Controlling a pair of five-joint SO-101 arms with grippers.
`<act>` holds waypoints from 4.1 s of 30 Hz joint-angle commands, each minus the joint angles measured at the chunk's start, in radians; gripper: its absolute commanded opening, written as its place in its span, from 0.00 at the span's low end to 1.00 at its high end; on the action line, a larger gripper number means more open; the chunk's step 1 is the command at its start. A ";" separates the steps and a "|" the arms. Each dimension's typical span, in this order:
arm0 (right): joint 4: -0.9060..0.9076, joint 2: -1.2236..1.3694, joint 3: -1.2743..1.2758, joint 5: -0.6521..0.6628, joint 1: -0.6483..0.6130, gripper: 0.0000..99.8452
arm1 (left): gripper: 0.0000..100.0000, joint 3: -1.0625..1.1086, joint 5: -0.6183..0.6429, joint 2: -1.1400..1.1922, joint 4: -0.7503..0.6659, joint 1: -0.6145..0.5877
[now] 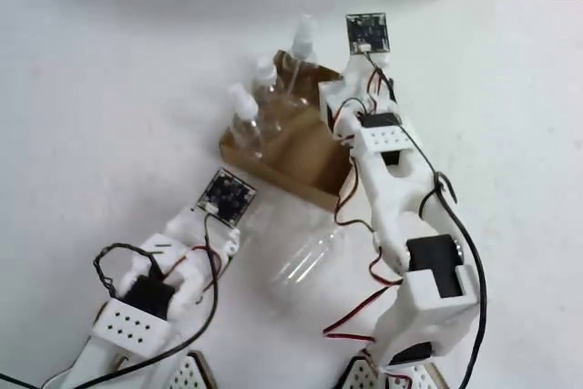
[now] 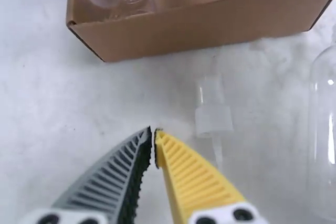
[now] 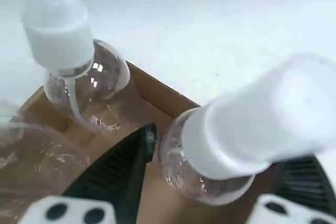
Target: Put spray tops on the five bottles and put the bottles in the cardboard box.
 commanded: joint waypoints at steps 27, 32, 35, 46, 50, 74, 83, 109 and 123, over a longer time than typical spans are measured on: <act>0.010 -0.318 0.163 0.011 -0.030 0.32 | 0.02 0.043 -0.009 -0.013 -0.143 -0.010; 0.010 -0.389 0.210 0.011 -0.031 0.32 | 0.02 0.043 -0.009 -0.013 -0.143 -0.010; 0.013 -0.443 0.249 0.011 -0.024 0.32 | 0.02 0.043 -0.009 -0.013 -0.143 -0.010; 0.464 -0.782 0.318 0.003 -0.010 0.32 | 0.02 0.043 -0.008 -0.013 -0.140 -0.010; 0.674 -0.894 0.318 -0.002 -0.010 0.31 | 0.02 0.043 -0.008 -0.013 -0.140 -0.010; 1.168 -1.116 0.537 -0.341 -0.387 0.14 | 0.03 -0.037 -0.005 -0.013 0.040 -0.035; 1.009 -1.044 0.546 -0.433 -0.429 0.18 | 0.03 -0.037 -0.006 -0.013 0.040 -0.035; 0.704 -0.498 0.494 -0.629 -0.372 0.22 | 0.03 -0.028 -0.008 -0.013 0.037 -0.033; 0.734 -0.352 0.493 -0.512 -0.369 0.13 | 0.03 -0.028 -0.008 -0.013 0.037 -0.035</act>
